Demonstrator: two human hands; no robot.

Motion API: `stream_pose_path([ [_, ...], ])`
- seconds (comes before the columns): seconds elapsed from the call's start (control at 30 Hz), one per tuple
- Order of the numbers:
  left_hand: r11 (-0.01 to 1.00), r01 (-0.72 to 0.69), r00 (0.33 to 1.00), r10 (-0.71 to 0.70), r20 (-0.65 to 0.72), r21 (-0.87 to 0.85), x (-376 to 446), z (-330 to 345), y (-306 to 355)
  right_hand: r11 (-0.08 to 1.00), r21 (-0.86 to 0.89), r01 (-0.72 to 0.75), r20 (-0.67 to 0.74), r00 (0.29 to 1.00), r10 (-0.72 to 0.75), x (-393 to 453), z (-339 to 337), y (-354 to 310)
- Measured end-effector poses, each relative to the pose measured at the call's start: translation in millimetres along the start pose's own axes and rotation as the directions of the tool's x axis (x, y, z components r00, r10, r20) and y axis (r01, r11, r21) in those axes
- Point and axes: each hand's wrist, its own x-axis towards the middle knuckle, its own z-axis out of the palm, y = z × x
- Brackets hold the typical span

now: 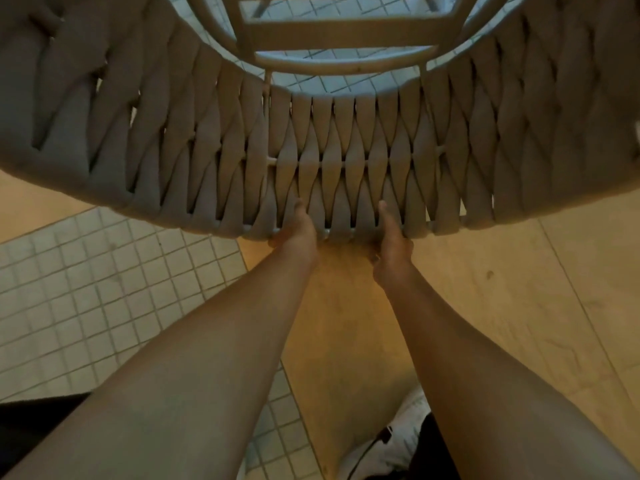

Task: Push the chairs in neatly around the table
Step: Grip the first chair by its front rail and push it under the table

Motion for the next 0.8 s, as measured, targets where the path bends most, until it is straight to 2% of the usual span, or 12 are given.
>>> stream_pose_path([
  [0.1,0.997,0.005,1.000,-0.004,0.014,-0.082,10.6,4.8,0.3,0.994,0.105,0.026,-0.066,0.998,-0.019,11.4,10.6,5.0],
  [0.23,0.987,0.005,0.999,-0.010,-0.030,-0.159,17.8,5.5,0.2,0.996,0.092,0.006,-0.149,0.989,0.008,18.6,22.9,9.8],
  [0.4,0.991,-0.027,0.999,0.022,-0.044,-0.129,16.9,3.8,-3.9,0.997,0.071,-0.022,-0.208,0.977,0.037,26.9,27.7,8.1],
  [0.5,0.992,-0.059,0.996,0.051,-0.078,-0.107,18.2,2.6,-9.3,0.997,0.070,0.012,-0.209,0.978,0.003,30.7,27.0,12.9],
  [0.6,0.979,-0.130,0.989,0.117,-0.088,-0.155,16.4,1.7,-14.8,0.998,0.039,0.053,-0.219,0.975,-0.043,29.0,26.7,13.8],
  [0.8,0.963,-0.217,0.972,0.198,-0.126,-0.159,-2.6,-5.0,-10.0,0.995,0.066,0.070,-0.190,0.980,-0.056,4.8,29.1,-2.4],
])
